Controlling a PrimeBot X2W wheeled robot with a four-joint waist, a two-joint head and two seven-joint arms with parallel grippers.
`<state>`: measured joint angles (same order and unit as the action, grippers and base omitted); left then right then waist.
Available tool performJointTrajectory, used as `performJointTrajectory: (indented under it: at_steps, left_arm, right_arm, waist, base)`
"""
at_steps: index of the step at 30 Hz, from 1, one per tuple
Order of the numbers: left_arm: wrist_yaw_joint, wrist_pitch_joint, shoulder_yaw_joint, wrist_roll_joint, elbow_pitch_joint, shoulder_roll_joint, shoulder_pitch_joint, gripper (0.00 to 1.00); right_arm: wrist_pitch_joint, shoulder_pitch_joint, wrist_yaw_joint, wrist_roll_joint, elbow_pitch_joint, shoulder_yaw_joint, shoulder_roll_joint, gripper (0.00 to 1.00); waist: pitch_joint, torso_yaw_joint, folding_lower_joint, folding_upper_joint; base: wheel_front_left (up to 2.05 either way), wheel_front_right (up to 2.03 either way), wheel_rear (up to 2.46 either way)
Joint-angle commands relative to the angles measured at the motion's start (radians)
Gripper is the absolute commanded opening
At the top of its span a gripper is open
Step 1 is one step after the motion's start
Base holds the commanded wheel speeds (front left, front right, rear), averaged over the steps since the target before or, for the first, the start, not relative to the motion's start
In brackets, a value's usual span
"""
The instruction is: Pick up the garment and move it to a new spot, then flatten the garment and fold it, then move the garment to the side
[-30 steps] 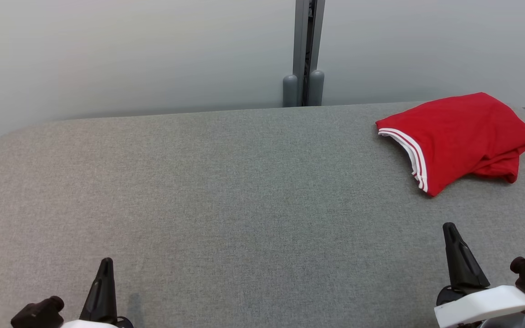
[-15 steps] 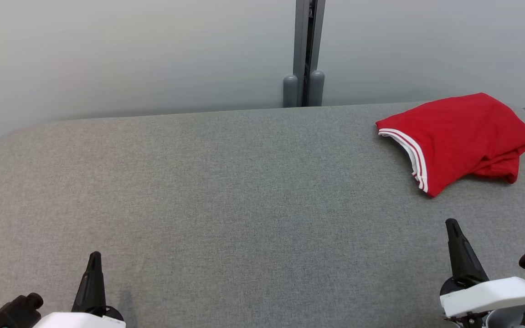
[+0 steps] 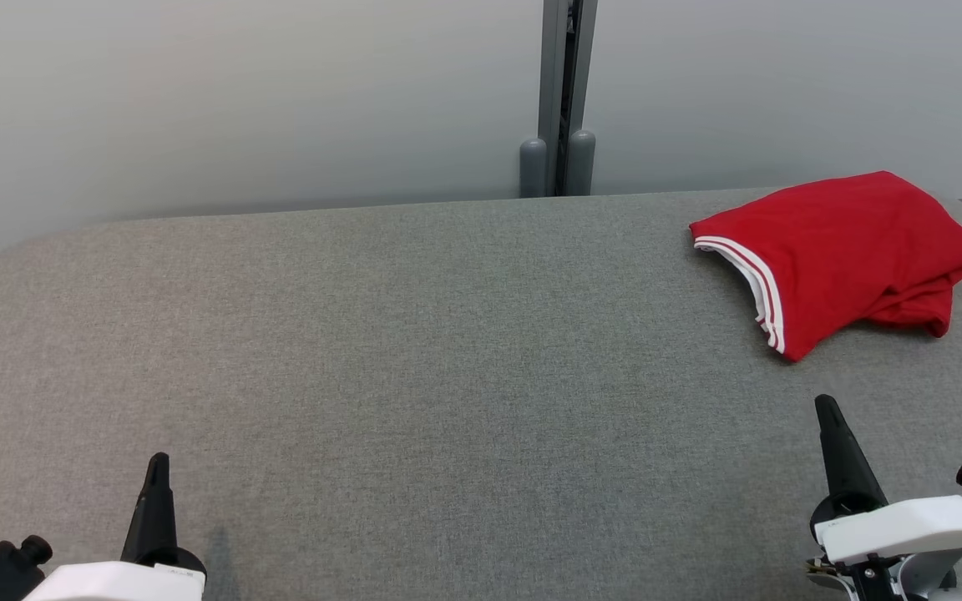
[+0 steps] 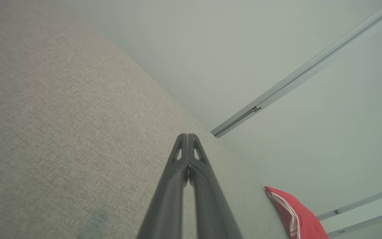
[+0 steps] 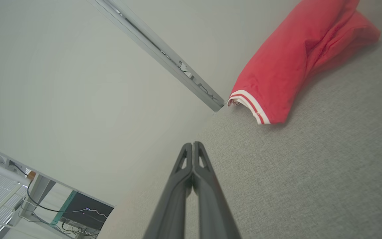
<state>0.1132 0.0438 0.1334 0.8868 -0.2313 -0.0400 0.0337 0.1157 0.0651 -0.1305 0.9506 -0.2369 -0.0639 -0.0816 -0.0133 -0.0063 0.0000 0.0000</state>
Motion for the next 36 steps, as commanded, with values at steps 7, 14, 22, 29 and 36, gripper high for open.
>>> performJointTrajectory:
  at_steps: [7, 14, 22, 29, 36]
  left_arm:
    - [0.007, -0.028, 0.019, 0.099, 0.017, -0.007, -0.039, 0.0]
    - [0.009, -0.053, 0.031, 0.176, 0.019, -0.008, -0.046, 0.0]
    - [0.01, -0.077, 0.042, 0.249, 0.02, -0.009, -0.056, 0.0]
    - [0.012, -0.102, 0.054, 0.326, 0.021, -0.009, -0.062, 0.0]
    - [0.013, -0.123, 0.064, 0.39, 0.022, -0.01, -0.071, 0.0]
  right_arm:
    - [-0.022, 0.033, 0.0, 0.093, 0.003, 0.012, -0.001, 0.0]
    - [-0.039, 0.041, 0.0, 0.166, -0.004, 0.016, 0.003, 0.0]
    - [-0.055, 0.048, 0.0, 0.233, -0.01, 0.02, 0.007, 0.0]
    - [-0.074, 0.057, 0.0, 0.305, -0.015, 0.024, 0.011, 0.0]
    - [-0.087, 0.061, -0.001, 0.364, -0.02, 0.028, 0.014, 0.0]
  waist:
    - [0.001, 0.001, 0.0, 0.0]
    - [0.001, 0.001, 0.0, 0.0]
    - [0.002, 0.002, 0.0, 0.0]
    - [0.003, 0.002, 0.0, 0.0]
    - [0.003, 0.003, 0.0, 0.0]
  base:
    - [0.0, 0.0, 0.0]
    - [0.0, 0.0, 0.0]
    - [0.0, 0.0, 0.0]
    - [0.0, 0.0, 0.0]
    - [0.0, 0.0, 0.0]
